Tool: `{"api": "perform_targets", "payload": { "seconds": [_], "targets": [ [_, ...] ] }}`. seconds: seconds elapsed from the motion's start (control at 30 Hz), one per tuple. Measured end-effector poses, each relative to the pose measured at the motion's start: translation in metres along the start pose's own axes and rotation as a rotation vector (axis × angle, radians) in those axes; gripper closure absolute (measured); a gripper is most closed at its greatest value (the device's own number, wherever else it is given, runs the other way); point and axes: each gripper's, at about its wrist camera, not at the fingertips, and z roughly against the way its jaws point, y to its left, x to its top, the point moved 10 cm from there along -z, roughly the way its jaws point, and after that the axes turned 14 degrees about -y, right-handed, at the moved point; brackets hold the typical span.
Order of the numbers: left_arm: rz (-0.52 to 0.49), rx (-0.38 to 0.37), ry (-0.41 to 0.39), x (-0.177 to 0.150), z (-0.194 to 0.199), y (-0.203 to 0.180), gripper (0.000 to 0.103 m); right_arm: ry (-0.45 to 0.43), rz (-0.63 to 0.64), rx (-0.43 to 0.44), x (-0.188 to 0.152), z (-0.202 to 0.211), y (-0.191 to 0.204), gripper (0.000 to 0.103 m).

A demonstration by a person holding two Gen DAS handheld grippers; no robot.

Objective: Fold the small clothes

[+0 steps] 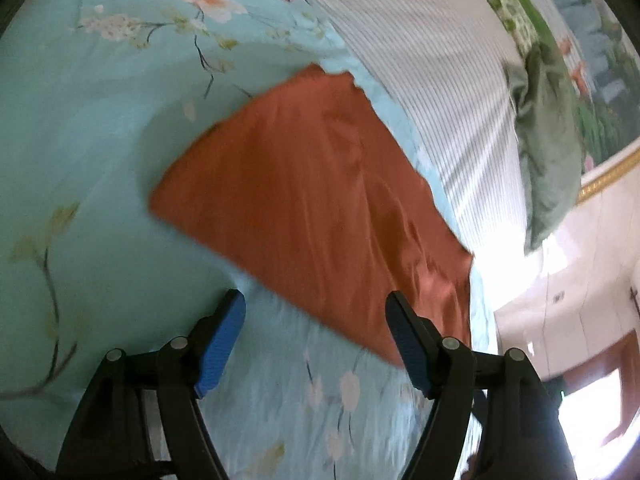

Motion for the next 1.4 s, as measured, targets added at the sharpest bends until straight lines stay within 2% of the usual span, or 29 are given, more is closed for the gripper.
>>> {"api": "perform_targets", "payload": {
  "seconds": [0.13,0.23,0.3,0.37,0.47,0.57,0.67,0.77,0.87,0.97,1.03,1.13,1.27,1.4],
  "targets": [
    [0.038,0.051,-0.083,0.02,-0.018,0.005,0.03,0.023,-0.007,-0.028,-0.005,-0.006,0.0,0.023],
    [0.032,0.083,-0.1,0.029,-0.03,0.004,0.035,0.035,-0.007,-0.057,-0.006,-0.008,-0.007,0.023],
    [0.034,0.097,-0.108,0.038,-0.036,0.006,0.051,0.043,-0.012,-0.054,-0.002,-0.009,-0.009,0.023],
    [0.043,0.101,-0.101,0.043,-0.039,0.011,0.086,0.053,-0.002,-0.052,0.001,-0.009,-0.009,0.025],
    [-0.016,0.075,-0.114,0.051,-0.036,-0.002,0.092,0.069,0.022,-0.072,0.009,-0.01,-0.014,0.026],
    [-0.153,0.042,-0.147,0.054,-0.026,-0.039,0.094,0.072,0.016,-0.043,0.019,-0.011,-0.015,0.026],
    [-0.281,0.003,-0.149,0.047,-0.023,-0.081,0.095,0.079,0.008,-0.016,0.032,-0.012,-0.012,0.026],
    [-0.451,-0.059,-0.122,0.022,-0.029,-0.137,0.096,0.084,0.021,-0.008,0.044,-0.014,-0.01,0.026],
    [-0.624,-0.08,-0.091,-0.016,-0.042,-0.176,0.096,0.108,0.033,0.01,0.055,-0.021,-0.005,0.026],
    [-0.775,-0.067,-0.066,-0.055,-0.057,-0.193,0.096,0.139,0.028,0.05,0.061,-0.033,0.002,0.026],
    [-0.912,-0.025,-0.039,-0.084,-0.073,-0.194,0.096,0.168,0.018,0.068,0.061,-0.044,0.004,0.025],
    [-1.055,0.012,-0.035,-0.109,-0.086,-0.194,0.096,0.233,0.003,0.096,0.057,-0.069,0.008,0.023],
    [-1.096,-0.016,-0.052,-0.114,-0.081,-0.202,0.096,0.295,-0.009,0.096,0.047,-0.104,0.006,0.023],
    [-1.086,-0.039,-0.042,-0.11,-0.078,-0.197,0.097,0.366,-0.049,0.166,0.04,-0.141,0.018,0.019]
  ]
}}
